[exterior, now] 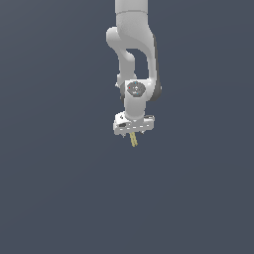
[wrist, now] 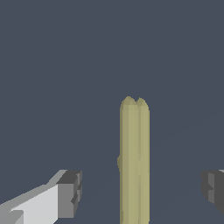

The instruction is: Pick up the object and move it to a goal position.

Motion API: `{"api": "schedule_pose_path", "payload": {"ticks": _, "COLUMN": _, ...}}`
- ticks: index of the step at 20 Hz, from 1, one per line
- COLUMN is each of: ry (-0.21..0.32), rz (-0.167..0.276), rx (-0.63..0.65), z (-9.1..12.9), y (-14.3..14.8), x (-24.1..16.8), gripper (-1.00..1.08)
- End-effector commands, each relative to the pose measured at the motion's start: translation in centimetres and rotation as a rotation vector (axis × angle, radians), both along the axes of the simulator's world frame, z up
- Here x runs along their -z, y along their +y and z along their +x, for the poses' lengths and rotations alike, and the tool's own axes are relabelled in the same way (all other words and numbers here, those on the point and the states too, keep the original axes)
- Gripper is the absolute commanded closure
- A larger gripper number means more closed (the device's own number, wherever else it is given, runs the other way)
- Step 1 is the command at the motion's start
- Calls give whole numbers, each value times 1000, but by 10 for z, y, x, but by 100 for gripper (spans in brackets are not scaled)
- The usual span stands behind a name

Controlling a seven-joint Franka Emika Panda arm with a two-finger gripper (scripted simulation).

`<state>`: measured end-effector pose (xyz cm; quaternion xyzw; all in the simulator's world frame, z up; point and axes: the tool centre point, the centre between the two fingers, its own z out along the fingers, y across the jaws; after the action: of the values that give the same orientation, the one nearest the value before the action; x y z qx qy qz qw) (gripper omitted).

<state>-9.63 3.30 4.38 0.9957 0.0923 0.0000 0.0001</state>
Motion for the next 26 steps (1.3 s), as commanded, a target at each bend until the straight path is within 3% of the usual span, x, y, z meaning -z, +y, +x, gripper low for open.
{"api": "schedule_pose_path", "payload": {"ticks": 1, "ry": 1, "rz": 0, "rx": 0, "z": -1, "y": 0, "x": 12, "gripper": -92}}
{"api": "schedule_pose_path", "payload": {"ticks": 9, "ry": 0, "rz": 0, "rx": -1, "z": -1, "y": 0, "x": 29, "gripper": -92}}
{"api": "schedule_pose_path", "payload": {"ticks": 10, "ry": 0, "rz": 0, "rx": -1, "z": -1, "y": 0, "x": 29, "gripper": 108}}
{"api": "schedule_pose_path", "payload": {"ticks": 26, "ry": 0, "rz": 0, "rx": -1, "z": 6, "y": -2, "x": 23, "gripper": 108}}
